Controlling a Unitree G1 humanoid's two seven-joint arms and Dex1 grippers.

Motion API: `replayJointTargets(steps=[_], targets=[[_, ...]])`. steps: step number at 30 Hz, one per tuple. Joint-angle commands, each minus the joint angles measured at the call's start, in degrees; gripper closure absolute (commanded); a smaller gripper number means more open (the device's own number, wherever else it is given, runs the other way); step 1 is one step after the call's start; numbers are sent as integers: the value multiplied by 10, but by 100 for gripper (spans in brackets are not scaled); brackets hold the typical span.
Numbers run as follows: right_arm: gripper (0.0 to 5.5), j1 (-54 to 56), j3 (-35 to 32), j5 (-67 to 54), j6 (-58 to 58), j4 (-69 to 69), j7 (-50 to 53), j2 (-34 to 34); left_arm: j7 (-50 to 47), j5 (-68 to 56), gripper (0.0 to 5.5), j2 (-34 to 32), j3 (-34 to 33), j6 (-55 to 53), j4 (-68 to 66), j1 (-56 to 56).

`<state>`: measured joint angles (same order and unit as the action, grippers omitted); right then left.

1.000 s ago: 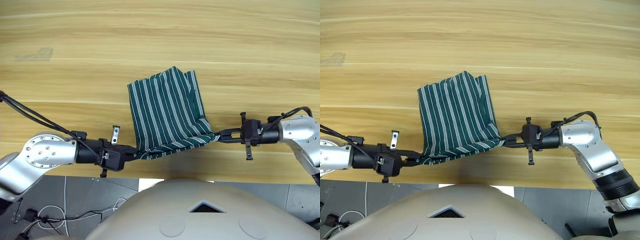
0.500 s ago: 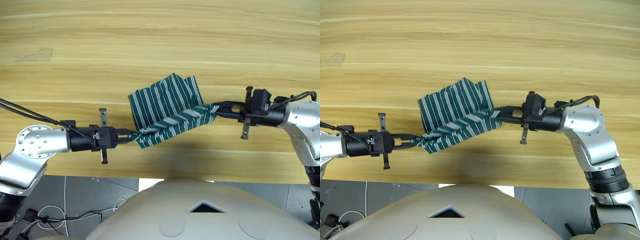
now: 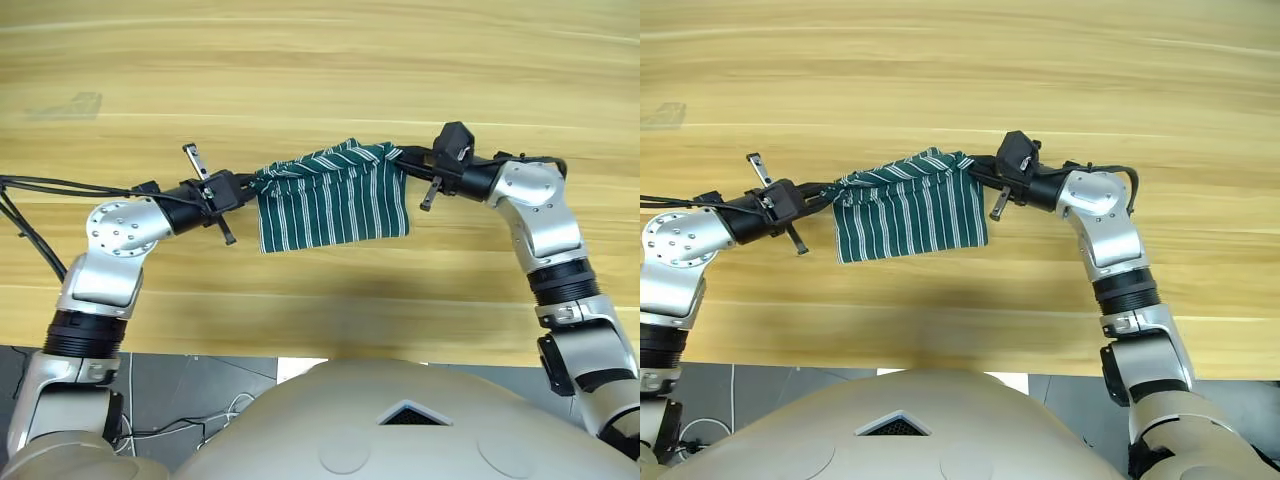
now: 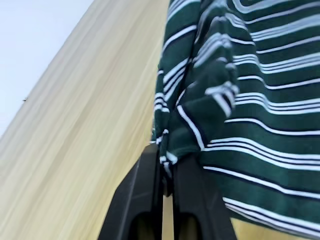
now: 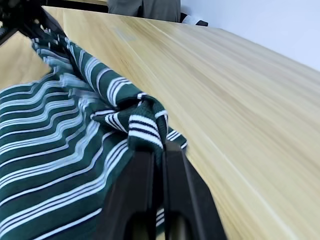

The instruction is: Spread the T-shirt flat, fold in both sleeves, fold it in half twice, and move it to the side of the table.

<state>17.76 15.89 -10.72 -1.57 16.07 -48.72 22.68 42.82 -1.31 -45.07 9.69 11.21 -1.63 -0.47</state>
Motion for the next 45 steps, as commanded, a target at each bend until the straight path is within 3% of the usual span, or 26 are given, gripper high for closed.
replayJointTargets(steps=[1, 9, 15, 17, 21, 28, 39, 42, 45], targets=[[466, 12, -14, 17, -15, 47, 22, -22, -21, 35, 496, 21, 4, 11, -39, -4], [316, 17, -79, 21, -87, 100, 106, -59, -166, 57, 363, 104, -55, 35, -174, -76], [210, 2, -38, 70, -153, 84, 100, -72, -209, 32, 270, 146, -94, 51, -215, -102], [204, 9, -13, 92, -167, 71, 99, -84, -215, 12, 241, 163, -107, 39, -199, -104], [204, 47, 26, 145, -192, 94, 115, -117, -225, 8, 241, 181, -112, 30, -156, -98], [204, 134, 69, 211, -230, 242, 142, -166, -268, -102, 241, 222, -215, 14, -13, -73], [204, 248, 122, 332, -245, 508, 272, -245, -268, -92, 241, 257, -179, -20, 68, -62], [204, 253, 142, 368, -216, 555, 303, -221, -268, -85, 241, 263, -169, -18, 72, -61], [204, 256, 114, 349, -172, 579, 301, -181, -270, -80, 241, 266, -169, -15, 77, -48]])
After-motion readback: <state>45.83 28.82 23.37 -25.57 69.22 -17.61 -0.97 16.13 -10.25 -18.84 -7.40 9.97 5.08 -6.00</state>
